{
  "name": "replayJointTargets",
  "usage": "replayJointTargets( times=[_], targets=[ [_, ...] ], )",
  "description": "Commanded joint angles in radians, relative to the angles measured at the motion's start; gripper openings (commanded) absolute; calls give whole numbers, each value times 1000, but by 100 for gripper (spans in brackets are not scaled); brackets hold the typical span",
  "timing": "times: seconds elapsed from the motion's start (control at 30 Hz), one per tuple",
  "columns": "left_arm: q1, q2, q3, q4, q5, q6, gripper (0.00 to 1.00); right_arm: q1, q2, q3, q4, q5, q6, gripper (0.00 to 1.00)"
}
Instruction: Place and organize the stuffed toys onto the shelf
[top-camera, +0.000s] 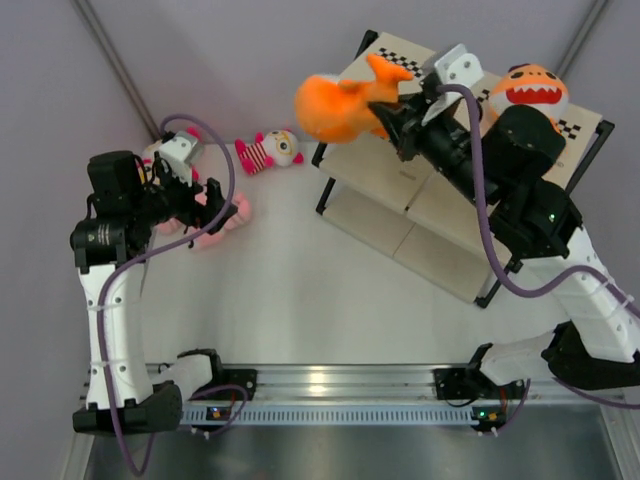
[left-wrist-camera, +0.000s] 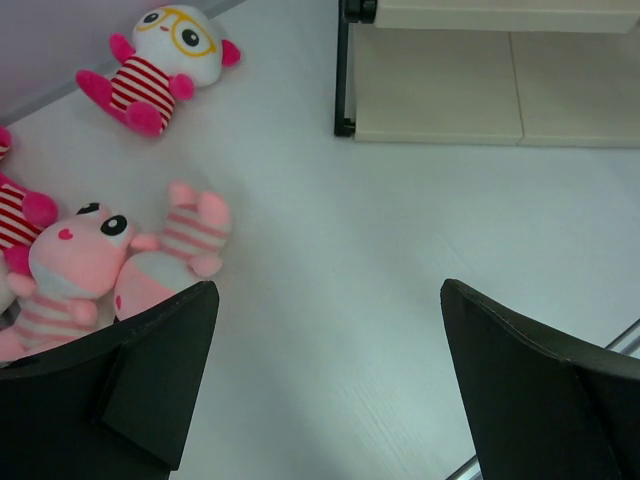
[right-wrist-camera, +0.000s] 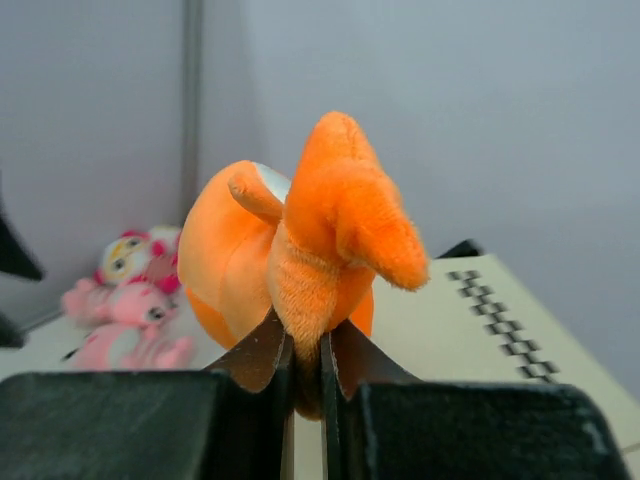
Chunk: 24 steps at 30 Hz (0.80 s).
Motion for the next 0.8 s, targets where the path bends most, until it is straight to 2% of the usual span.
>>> replayJointTargets(
  times=[0.0, 0.07, 0.1, 0.17, 0.2, 0.3, 0.57, 0.77],
  targets=[
    [0, -29, 6, 6, -67, -23, 99, 12, -47, -29, 302, 277, -366, 0],
    [0, -32, -11, 6, -42, -17, 99, 12, -37, -82, 376, 381, -509, 0],
    [-2, -32, -15, 6, -41, -7, 99, 12, -12, -96, 444, 426, -659, 0],
    [-2, -32, -31, 6, -45, 2, 99, 12, 23, -141, 509, 550, -805, 0],
    [-2, -29, -37, 5, -48, 9, 99, 10, 60, -162, 585, 589, -954, 0],
    [0, -20, -61, 6, -55, 16, 99, -1, 114, -251, 707, 667, -1148, 0],
    [0, -23, -116, 6, -67, 39, 99, -50, 226, -221, 592, 718, -1164, 0],
    [-2, -17, -143, 6, -73, 46, 99, -59, 286, -210, 592, 779, -1182, 1]
  ],
)
